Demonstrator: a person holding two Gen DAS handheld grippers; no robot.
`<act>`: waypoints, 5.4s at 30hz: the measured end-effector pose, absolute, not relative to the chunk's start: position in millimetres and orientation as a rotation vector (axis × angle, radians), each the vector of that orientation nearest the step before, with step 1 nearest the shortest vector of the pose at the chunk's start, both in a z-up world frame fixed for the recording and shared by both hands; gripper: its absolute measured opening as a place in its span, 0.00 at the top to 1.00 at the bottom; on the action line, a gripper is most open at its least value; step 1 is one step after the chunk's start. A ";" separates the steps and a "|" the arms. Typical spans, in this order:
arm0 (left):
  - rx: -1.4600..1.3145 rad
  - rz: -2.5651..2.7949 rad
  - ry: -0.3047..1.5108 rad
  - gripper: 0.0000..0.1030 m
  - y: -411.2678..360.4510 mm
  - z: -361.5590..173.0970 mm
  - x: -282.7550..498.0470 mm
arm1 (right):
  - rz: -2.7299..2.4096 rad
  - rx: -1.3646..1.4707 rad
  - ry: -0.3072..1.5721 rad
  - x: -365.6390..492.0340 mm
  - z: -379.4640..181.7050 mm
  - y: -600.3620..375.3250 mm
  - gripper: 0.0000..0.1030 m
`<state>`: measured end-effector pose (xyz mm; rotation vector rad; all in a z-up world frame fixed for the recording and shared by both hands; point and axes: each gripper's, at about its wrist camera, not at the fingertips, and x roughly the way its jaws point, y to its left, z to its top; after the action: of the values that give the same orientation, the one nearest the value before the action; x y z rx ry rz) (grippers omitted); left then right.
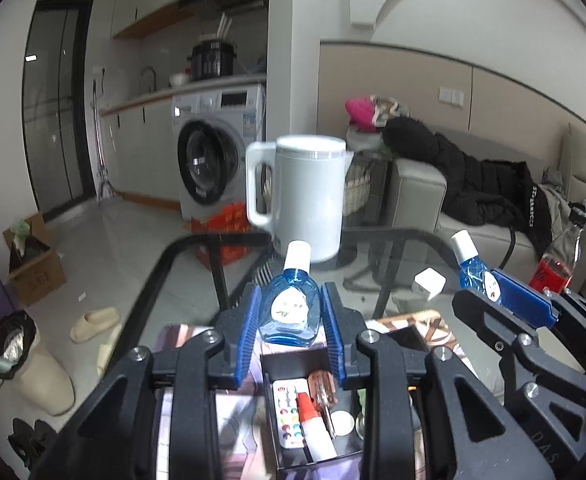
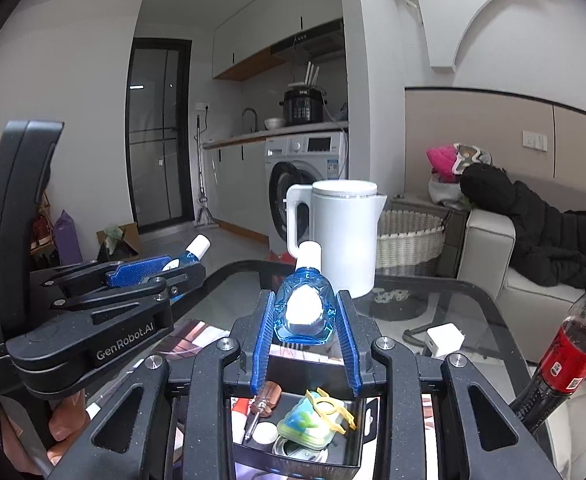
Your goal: Organize rigid objects
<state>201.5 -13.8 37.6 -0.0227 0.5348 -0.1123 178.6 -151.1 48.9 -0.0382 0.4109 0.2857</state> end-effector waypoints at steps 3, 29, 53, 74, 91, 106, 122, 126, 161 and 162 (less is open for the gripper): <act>-0.062 -0.108 0.635 0.72 -10.8 25.9 217.8 | 0.288 -0.030 0.500 194.8 38.9 -153.6 0.71; 0.026 -0.187 1.086 0.72 -40.6 -53.5 250.2 | 0.319 -0.003 0.977 236.6 -50.5 -158.4 0.71; 0.008 -0.207 0.973 0.52 -40.6 -32.1 224.2 | 0.313 0.030 0.924 208.0 -29.2 -166.2 0.67; -0.008 -0.071 0.346 0.04 -12.2 35.5 118.5 | 0.272 0.064 0.417 106.9 25.7 -186.0 0.48; -0.008 -0.062 0.284 0.00 -0.2 4.3 60.8 | 0.172 0.067 0.296 51.3 5.5 -200.9 0.15; -0.011 -0.096 0.353 0.00 -8.8 -6.2 66.8 | 0.193 0.035 0.297 55.0 0.1 -200.3 0.12; -0.016 -0.098 0.358 0.00 -5.2 -6.6 66.4 | 0.209 0.024 0.321 57.7 -3.8 -194.5 0.12; -0.016 -0.095 0.358 0.00 -5.4 -6.5 67.1 | 0.209 0.025 0.320 59.5 -4.6 -194.7 0.12; -0.022 -0.102 0.368 0.00 -3.1 -7.7 66.5 | 0.221 0.039 0.334 62.7 -7.3 -196.3 0.12; -0.021 -0.102 0.369 0.00 -3.4 -7.7 66.9 | 0.222 0.040 0.334 62.7 -7.4 -196.4 0.12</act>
<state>66.9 -3.4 -7.7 -0.0214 0.3686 -0.1019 62.7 -196.4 -7.4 0.0401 0.3342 0.2215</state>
